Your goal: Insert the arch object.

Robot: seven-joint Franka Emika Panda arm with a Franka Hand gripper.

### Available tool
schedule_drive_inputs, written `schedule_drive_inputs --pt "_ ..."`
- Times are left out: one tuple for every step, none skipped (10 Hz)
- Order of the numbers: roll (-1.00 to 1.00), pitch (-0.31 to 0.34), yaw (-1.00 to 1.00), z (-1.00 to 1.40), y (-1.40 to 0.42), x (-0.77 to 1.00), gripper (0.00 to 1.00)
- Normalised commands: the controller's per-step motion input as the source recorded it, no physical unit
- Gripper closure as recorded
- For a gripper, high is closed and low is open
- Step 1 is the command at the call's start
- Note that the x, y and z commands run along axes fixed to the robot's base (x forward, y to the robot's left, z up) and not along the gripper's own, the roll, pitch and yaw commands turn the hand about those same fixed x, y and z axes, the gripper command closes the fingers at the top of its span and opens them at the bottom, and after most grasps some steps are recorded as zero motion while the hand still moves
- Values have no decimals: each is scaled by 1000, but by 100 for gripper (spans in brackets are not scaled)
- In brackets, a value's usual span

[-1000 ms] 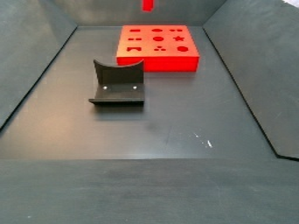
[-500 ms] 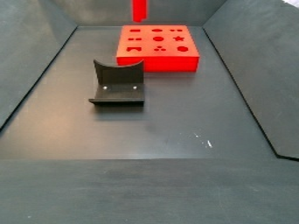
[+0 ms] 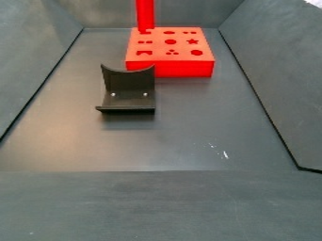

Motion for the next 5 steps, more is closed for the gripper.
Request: schedule_drive_inputs --pt "83 209 -829 0 29 -9 100" --pt "111 221 -831 0 0 -57 100" --pt "127 239 -817 -6 0 -66 100" --pt "74 131 -737 -54 -23 0 100" --pt "36 46 -646 -20 -51 83 100"
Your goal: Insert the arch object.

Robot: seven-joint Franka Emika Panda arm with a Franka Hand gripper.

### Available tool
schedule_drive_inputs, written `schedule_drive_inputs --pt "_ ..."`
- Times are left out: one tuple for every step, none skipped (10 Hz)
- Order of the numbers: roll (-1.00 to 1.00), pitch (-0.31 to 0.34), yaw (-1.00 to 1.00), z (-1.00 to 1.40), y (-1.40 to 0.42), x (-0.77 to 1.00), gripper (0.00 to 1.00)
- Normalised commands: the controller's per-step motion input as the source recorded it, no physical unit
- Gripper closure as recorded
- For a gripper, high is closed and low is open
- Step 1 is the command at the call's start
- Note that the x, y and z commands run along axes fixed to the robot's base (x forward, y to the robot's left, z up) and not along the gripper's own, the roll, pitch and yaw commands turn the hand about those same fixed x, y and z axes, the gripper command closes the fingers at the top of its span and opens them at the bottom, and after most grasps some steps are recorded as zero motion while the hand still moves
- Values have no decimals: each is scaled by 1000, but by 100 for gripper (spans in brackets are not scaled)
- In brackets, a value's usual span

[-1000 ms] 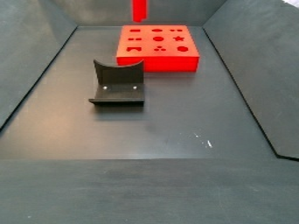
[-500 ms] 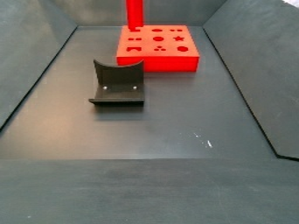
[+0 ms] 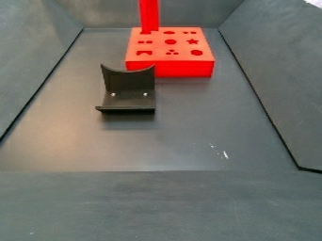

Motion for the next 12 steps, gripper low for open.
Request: schedule_drive_inputs --pt "19 7 -671 -31 0 189 100" --pt "66 0 -511 -169 0 477 100" --pt "97 -109 -640 -134 -100 183 100" --pt "150 -60 -620 -126 -103 466 100" --pt "183 -50 -623 -143 -77 474 100" --pt "249 -29 -654 -186 0 423 100" --pt "259 34 -683 0 0 123 100" --pt "29 224 -554 -51 86 263 100" --pt "-71 171 -657 -160 63 0 100" --pt "-197 84 -720 -163 51 146 100" --pt "-214 34 -751 -131 23 177 100" --pt "-197 40 -800 -143 0 200 100"
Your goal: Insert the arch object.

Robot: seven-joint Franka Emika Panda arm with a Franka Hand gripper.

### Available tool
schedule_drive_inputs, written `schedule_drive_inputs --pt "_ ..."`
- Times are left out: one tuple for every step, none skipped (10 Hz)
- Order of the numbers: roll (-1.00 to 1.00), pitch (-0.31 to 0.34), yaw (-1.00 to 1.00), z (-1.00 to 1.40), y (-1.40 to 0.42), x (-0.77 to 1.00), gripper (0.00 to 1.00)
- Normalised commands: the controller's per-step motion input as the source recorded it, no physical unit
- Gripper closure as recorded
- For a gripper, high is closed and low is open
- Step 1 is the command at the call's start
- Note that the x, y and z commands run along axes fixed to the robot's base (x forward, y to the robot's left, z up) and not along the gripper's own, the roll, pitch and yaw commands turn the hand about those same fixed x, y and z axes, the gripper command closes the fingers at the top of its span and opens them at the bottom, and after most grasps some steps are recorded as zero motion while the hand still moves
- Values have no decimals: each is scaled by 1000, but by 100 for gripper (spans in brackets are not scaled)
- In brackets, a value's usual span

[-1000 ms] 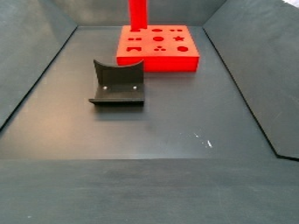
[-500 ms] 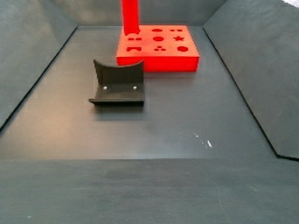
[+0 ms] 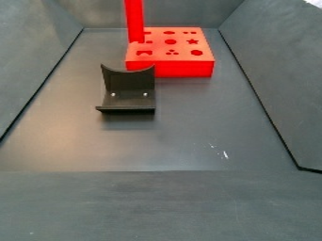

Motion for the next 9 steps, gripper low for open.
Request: schedule_drive_inputs --pt "-147 63 -629 -40 0 217 100" --pt "0 0 0 -63 0 0 100" --pt "0 -13 0 -126 -11 -57 100" --pt "29 0 340 -131 -71 0 100" --pt "0 0 463 0 -54 0 100" --pt "0 0 491 0 -9 -9 100" --pt "0 -24 360 0 -37 -154 100" --pt "0 -41 226 -69 -3 -111 100" --pt "-1 -50 306 -86 0 -37 100"
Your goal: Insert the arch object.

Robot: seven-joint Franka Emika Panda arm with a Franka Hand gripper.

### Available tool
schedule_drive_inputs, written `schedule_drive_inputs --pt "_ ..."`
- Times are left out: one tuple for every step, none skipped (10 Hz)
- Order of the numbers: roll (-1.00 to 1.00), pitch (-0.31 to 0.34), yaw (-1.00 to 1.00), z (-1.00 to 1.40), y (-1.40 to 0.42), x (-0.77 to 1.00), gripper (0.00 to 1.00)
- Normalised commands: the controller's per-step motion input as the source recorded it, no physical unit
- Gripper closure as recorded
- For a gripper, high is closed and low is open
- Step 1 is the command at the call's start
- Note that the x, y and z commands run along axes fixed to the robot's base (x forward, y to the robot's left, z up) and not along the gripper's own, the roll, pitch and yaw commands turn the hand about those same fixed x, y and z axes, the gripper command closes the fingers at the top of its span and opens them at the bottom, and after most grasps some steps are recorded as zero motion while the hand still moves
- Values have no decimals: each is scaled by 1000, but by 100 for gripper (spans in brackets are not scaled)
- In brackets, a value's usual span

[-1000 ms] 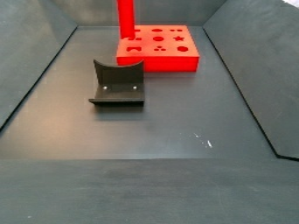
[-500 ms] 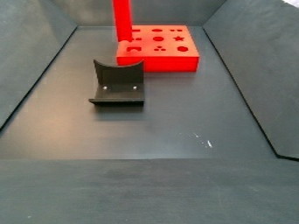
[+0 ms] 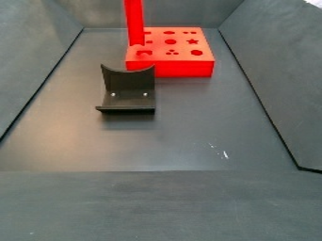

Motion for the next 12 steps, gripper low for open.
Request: schedule_drive_inputs --pt "-37 -73 43 -23 -34 -171 100" --pt "0 -66 14 -80 -23 -174 100" --pt "0 -51 0 -97 -60 -60 100" --pt "10 -37 0 -117 -46 0 100" --pt "24 -41 0 -143 -6 -66 100" --pt "26 -27 0 -131 -23 -9 100" --pt "47 -33 0 -231 0 -46 100" --pt "64 -40 -23 -283 0 -163 100" --pt "51 -33 -89 -263 -23 -91 100" --pt "60 -26 -137 -263 -66 0 100" --pt "57 -21 -214 -271 -97 51 100" --pt "66 -20 -246 -269 -74 106 100"
